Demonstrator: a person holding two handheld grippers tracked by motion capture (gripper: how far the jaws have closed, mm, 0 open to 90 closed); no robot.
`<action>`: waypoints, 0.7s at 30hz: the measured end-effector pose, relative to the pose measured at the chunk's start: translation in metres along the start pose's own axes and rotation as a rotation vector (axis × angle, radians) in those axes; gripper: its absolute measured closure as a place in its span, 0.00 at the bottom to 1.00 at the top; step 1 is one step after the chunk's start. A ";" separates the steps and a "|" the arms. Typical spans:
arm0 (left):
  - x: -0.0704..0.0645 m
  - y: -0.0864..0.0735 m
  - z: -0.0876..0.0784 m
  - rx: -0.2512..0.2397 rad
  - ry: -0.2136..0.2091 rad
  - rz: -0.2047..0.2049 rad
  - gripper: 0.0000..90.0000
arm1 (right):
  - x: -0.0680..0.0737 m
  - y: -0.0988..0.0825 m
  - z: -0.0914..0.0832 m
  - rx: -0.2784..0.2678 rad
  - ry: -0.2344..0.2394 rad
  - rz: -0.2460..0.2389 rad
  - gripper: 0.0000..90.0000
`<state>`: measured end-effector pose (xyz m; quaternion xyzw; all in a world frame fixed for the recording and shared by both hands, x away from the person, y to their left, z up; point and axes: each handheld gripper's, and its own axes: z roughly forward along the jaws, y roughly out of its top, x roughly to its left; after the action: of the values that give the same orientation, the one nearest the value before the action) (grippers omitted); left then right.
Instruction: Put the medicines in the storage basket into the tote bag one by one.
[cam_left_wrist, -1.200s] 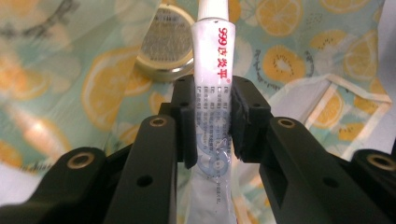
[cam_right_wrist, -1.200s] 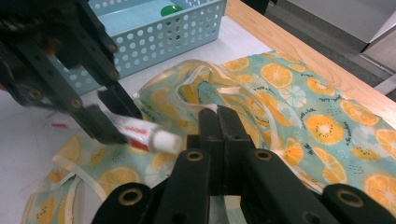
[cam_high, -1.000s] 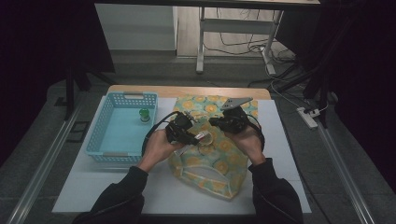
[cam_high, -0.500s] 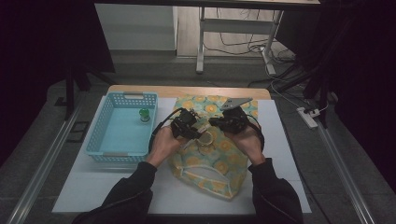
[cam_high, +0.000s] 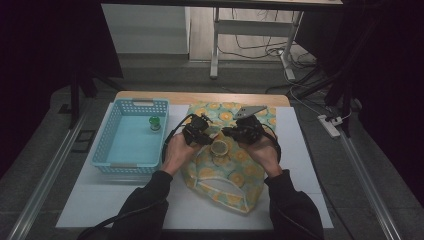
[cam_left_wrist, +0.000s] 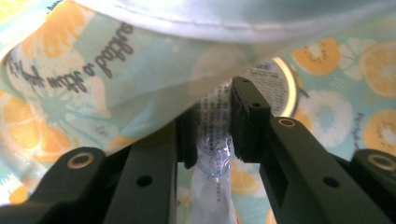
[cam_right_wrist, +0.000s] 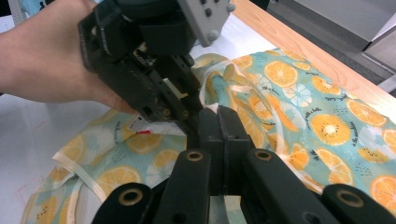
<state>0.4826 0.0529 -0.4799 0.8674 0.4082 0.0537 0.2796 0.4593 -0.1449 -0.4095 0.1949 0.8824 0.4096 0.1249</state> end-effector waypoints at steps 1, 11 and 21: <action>0.000 0.001 0.001 -0.003 0.000 -0.007 0.81 | 0.000 0.000 0.000 0.001 -0.002 0.000 1.00; 0.007 0.002 0.014 0.008 0.007 -0.039 0.80 | 0.003 -0.001 0.006 0.017 -0.007 -0.014 1.00; 0.004 0.001 0.009 -0.002 -0.012 -0.022 0.69 | 0.002 -0.001 0.005 0.013 -0.009 -0.013 1.00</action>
<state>0.4889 0.0518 -0.4871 0.8628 0.4160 0.0460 0.2835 0.4591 -0.1411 -0.4139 0.1916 0.8857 0.4023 0.1303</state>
